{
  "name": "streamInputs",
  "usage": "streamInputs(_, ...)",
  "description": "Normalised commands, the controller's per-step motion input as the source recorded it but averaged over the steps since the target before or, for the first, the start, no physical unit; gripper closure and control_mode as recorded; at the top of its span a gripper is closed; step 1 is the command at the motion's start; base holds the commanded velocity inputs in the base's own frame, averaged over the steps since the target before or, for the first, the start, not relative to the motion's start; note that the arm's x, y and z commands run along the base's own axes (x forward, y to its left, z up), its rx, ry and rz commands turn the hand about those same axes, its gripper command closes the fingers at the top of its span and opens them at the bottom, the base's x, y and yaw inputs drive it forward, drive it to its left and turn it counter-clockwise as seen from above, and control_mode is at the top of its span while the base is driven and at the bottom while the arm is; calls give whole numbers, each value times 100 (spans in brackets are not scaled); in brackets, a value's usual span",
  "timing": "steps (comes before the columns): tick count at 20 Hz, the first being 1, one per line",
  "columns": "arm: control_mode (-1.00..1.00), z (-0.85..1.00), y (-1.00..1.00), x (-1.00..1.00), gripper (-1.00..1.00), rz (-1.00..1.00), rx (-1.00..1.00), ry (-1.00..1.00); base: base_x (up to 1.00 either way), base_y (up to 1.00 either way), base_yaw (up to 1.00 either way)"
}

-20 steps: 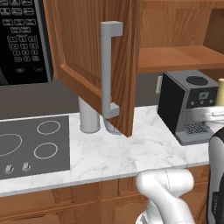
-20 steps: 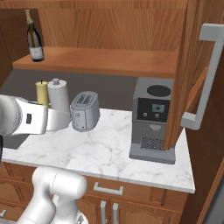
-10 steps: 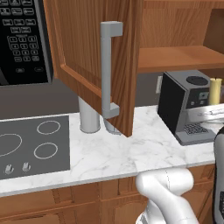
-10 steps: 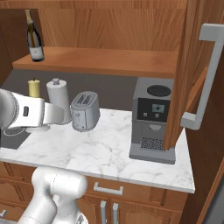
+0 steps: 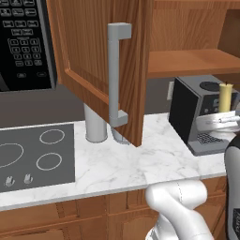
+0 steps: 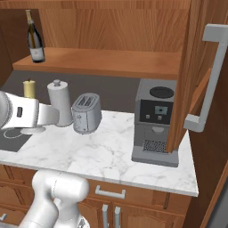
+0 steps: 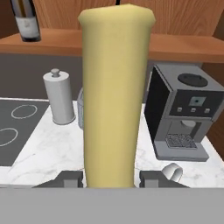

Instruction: Get the candle and the wine from the cabinet and move them to the dining counter.

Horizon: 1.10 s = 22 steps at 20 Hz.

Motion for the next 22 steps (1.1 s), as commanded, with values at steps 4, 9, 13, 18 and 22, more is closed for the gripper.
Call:
streamInputs(4,-100,0,0,0,100,0,0,-8,0,0,0)
streamInputs(9,-100,0,0,0,100,0,0,-5,0,0,0)
streamInputs(13,-100,0,0,0,100,0,0,0,0,0,0)
streamInputs(18,100,0,0,0,100,0,0,0,-7,0,0)
streamInputs(22,100,0,0,0,100,0,0,0,-58,0,2)
